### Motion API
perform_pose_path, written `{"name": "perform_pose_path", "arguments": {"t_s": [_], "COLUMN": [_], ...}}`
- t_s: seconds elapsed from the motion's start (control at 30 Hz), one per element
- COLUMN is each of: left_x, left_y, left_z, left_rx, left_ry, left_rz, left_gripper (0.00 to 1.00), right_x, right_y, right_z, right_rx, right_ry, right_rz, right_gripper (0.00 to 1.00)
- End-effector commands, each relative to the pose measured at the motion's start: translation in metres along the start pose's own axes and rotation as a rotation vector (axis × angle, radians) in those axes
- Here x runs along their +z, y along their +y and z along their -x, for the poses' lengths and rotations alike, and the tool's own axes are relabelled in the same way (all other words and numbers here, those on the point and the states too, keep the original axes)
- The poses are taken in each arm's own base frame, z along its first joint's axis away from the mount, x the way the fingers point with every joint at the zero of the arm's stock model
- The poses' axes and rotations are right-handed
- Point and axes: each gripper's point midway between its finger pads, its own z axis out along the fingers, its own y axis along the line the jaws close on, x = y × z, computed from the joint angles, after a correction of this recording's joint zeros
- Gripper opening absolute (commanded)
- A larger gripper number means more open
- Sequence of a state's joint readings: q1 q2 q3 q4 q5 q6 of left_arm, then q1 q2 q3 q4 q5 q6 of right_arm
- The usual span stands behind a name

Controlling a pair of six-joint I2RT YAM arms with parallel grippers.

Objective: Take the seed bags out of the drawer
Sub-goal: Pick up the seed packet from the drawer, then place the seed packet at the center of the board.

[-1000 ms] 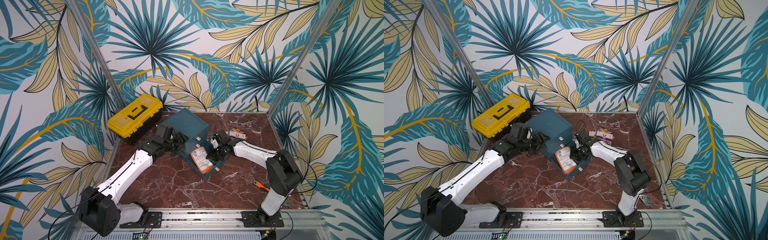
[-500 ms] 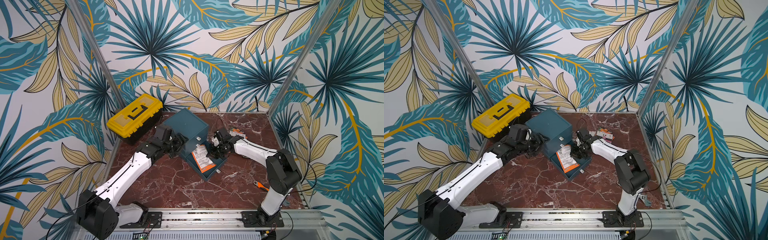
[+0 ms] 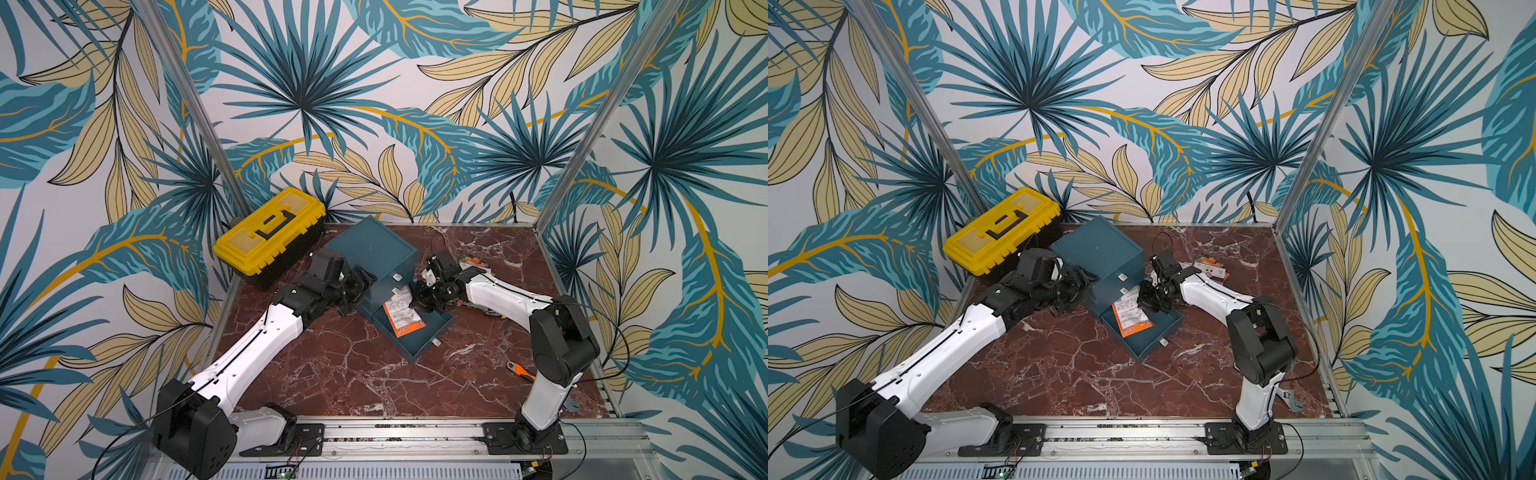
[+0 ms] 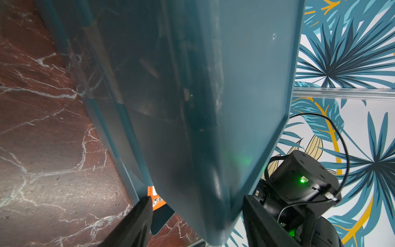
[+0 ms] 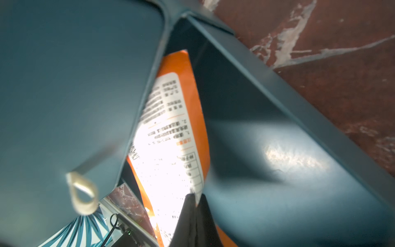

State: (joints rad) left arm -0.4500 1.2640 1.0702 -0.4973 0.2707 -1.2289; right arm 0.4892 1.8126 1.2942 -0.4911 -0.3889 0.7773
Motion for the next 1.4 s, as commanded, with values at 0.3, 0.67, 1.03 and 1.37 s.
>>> {"name": "perform_pose_path", "arguments": {"t_s": [0.3, 0.67, 1.03, 1.37], "left_x": [0.003, 0.006, 0.008, 0.012], "left_y": [0.004, 0.006, 0.005, 0.003], "left_z": [0.0, -0.001, -0.001, -0.001], "left_rx": [-0.002, -0.005, -0.012, -0.021], "left_ry": [-0.003, 0.003, 0.008, 0.023], "left_rz": [-0.006, -0.006, -0.009, -0.019], "left_gripper": [0.71, 0.71, 0.71, 0.71], "right_x": [-0.052, -0.104, -0.189, -0.155], "right_y": [-0.016, -0.04, -0.1, -0.164], "right_z": [-0.04, -0.053, 0.044, 0.117], "right_rx": [-0.097, -0.174, -0.13, 0.06], "right_ry": [0.16, 0.135, -0.237, -0.23], "right_rz": [-0.089, -0.131, -0.338, -0.419], "right_gripper": [0.0, 0.0, 0.0, 0.0]}}
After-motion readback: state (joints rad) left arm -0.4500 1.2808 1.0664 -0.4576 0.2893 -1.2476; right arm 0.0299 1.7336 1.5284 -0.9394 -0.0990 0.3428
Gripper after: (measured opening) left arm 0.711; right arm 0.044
